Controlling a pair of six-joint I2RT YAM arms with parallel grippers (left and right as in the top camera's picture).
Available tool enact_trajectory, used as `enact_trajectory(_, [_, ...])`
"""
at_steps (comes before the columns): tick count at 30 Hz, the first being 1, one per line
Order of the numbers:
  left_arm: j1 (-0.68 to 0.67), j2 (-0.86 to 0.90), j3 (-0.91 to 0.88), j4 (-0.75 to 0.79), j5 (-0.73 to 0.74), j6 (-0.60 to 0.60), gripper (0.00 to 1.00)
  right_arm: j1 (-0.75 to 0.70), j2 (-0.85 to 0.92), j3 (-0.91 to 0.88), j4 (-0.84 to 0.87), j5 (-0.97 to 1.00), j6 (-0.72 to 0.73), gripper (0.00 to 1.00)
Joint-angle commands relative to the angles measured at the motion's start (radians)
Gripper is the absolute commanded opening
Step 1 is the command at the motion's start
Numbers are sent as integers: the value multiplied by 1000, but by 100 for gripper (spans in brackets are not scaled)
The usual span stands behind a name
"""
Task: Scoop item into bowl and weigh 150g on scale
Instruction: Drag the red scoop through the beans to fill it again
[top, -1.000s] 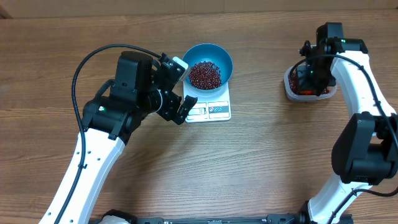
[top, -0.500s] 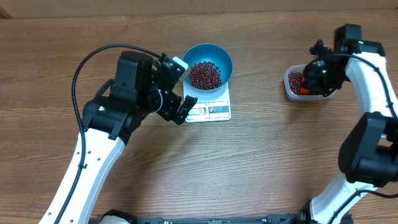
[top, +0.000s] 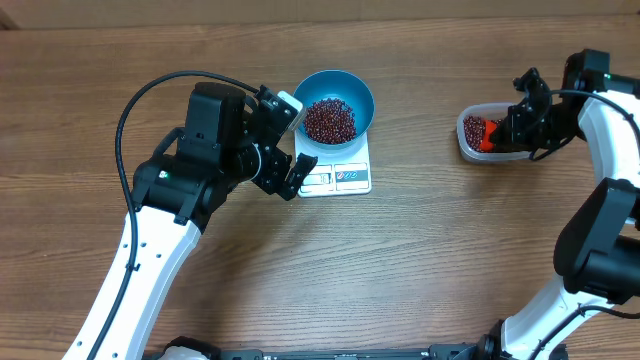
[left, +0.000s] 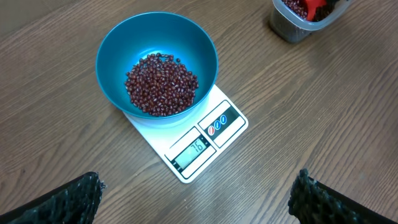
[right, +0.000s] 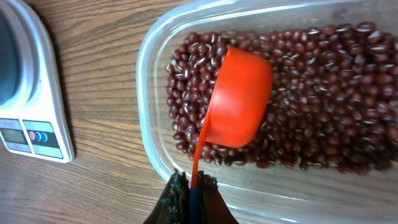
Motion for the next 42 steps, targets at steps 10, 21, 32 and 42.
enact_trajectory(10, [0, -12, 13, 0, 14, 22, 99, -15, 10, -53, 14, -87, -4, 4])
enact_trajectory(21, [0, -12, 13, 0, 14, 22, 100, -114, 10, -53, -9, -265, 14, 4])
enact_trajectory(32, [0, -12, 13, 0, 14, 22, 100, -171, 10, -53, -47, -296, 14, 4])
enact_trajectory(42, [-1, -12, 13, 0, 14, 22, 100, -236, 10, -53, -91, -398, -35, 4])
